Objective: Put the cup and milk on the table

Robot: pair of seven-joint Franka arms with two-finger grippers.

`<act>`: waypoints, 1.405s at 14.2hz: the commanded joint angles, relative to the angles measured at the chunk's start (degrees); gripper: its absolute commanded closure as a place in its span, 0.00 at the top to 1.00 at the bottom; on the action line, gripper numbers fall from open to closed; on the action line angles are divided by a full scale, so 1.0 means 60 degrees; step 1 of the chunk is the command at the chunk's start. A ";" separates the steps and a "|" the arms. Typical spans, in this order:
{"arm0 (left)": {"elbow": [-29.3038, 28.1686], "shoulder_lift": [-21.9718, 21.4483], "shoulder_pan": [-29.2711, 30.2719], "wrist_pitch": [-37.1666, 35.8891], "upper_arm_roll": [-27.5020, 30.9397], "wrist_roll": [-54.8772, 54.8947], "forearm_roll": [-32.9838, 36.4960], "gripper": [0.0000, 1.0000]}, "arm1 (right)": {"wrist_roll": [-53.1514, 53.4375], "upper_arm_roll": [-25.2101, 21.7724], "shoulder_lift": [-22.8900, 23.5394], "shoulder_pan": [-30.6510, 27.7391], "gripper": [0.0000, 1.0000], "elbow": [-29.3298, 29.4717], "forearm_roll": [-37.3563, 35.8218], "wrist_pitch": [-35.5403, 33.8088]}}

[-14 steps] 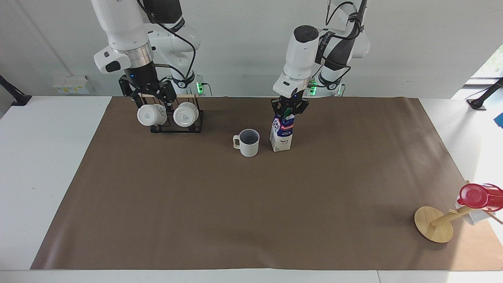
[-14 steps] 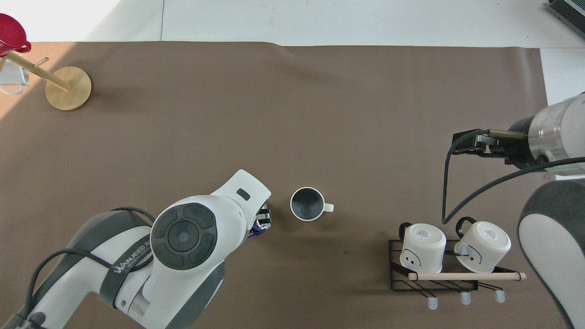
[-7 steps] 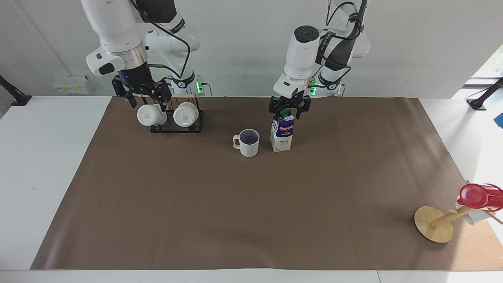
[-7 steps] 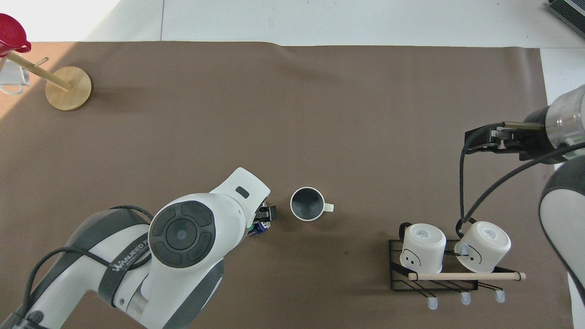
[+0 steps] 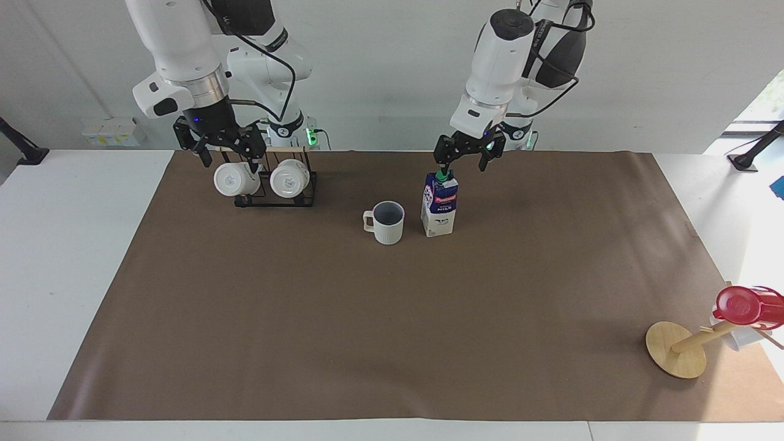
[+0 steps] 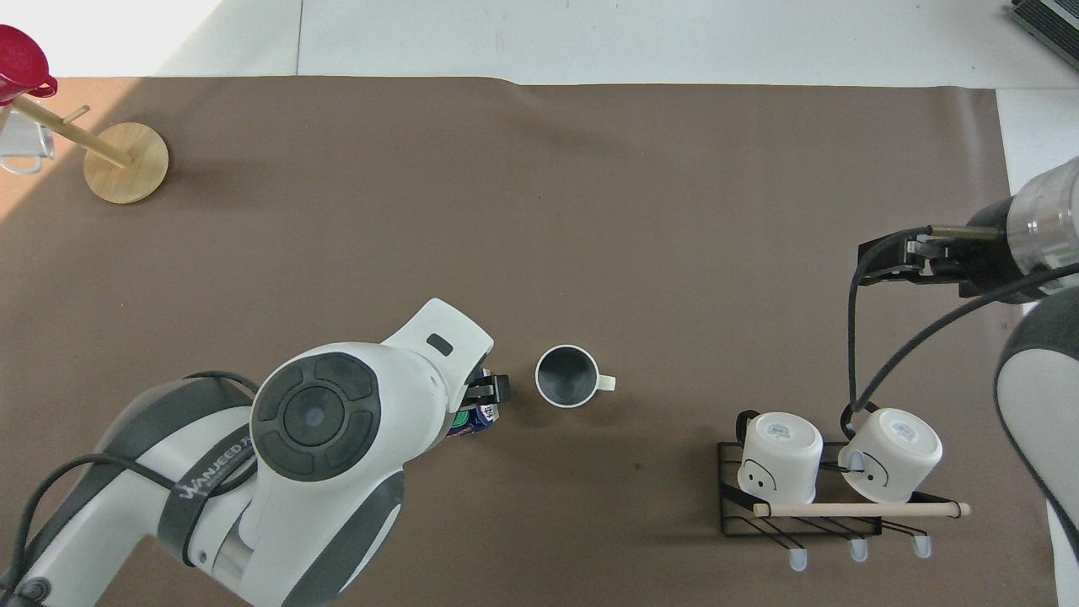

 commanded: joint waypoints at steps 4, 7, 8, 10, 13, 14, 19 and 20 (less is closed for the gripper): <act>0.1536 -0.0056 0.1904 -0.1840 -0.0009 0.2395 -0.0118 1.00 | -0.0171 0.0085 0.0061 -0.0353 1.00 0.0137 0.0052 -0.0089; 0.1625 -0.0246 0.2726 -0.2207 0.0006 0.3685 -0.0060 1.00 | -0.0171 0.0085 0.0046 -0.0353 1.00 0.0136 0.0052 -0.0119; 0.1625 -0.0247 0.2946 -0.2310 0.0020 0.4066 -0.0059 1.00 | -0.0171 0.0085 0.0046 -0.0368 1.00 0.0136 0.0052 -0.0134; 0.1640 -0.0262 0.3196 -0.2515 0.0049 0.4988 0.0231 1.00 | -0.0171 0.0085 0.0046 -0.0383 1.00 0.0136 0.0052 -0.0104; 0.1801 -0.0408 0.3270 -0.2648 0.0078 0.5241 0.0497 1.00 | -0.0171 0.0085 0.0046 -0.0383 1.00 0.0136 0.0052 -0.0105; 0.1874 -0.0408 0.3270 -0.2663 0.0093 0.5256 0.0497 1.00 | -0.0171 0.0085 0.0046 -0.0397 1.00 0.0136 0.0052 -0.0104; 0.1933 -0.0393 0.3329 -0.2692 0.0386 0.5300 0.0497 1.00 | -0.0171 0.0085 0.0046 -0.0383 1.00 0.0136 0.0066 -0.0104; 0.1933 -0.0393 0.3416 -0.2692 0.0401 0.5329 0.0497 1.00 | -0.0171 0.0085 0.0046 -0.0383 1.00 0.0136 0.0052 -0.0104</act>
